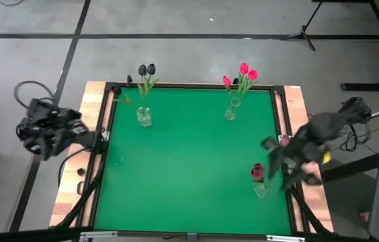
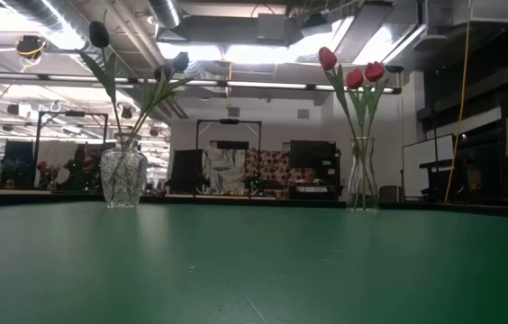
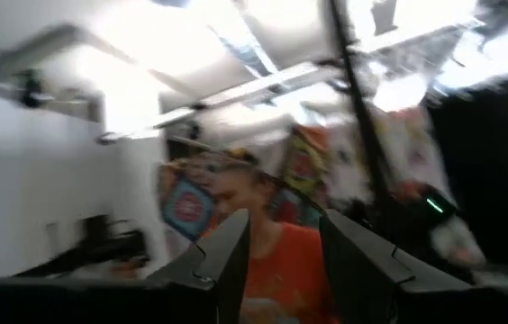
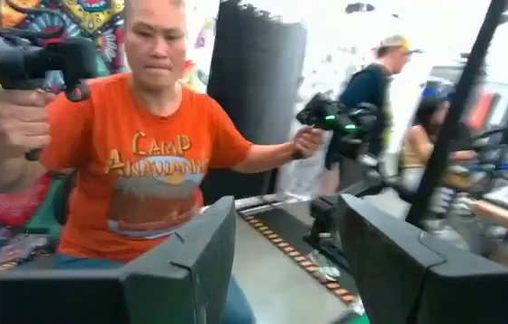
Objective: Sort flowers into vase by color
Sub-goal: Return to Home Position
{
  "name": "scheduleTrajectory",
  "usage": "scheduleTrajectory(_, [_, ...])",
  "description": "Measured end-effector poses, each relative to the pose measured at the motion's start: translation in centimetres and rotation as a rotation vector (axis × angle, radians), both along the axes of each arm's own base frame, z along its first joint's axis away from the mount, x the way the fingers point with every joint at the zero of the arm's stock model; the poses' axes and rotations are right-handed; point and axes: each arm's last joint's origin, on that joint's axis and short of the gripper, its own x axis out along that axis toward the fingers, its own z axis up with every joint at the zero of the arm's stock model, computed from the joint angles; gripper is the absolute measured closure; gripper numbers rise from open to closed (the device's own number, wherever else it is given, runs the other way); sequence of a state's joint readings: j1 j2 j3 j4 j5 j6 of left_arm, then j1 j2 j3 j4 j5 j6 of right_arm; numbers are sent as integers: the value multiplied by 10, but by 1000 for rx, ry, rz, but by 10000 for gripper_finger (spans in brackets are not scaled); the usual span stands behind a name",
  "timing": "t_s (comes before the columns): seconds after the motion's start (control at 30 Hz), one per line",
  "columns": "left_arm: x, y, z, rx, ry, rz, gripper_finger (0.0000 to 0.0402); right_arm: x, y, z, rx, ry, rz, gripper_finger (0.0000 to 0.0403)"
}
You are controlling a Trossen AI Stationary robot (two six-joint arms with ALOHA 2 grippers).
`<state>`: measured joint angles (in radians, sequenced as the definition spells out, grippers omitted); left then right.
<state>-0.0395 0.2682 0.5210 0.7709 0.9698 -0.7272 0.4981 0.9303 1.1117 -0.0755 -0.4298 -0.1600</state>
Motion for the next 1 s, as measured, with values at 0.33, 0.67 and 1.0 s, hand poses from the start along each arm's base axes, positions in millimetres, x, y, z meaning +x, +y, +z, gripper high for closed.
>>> scheduleTrajectory(0.33, [-2,-1,5,112,52,-32,268,-70,-53,-7,34,-48,-213,210])
scheduleTrajectory(0.67, [11,2,-7,91,125,166,268,-110,-73,-66,106,-112,-332,210])
scheduleTrajectory(1.0, [31,4,-40,47,246,242,268,-143,-93,-105,239,-121,-504,210])
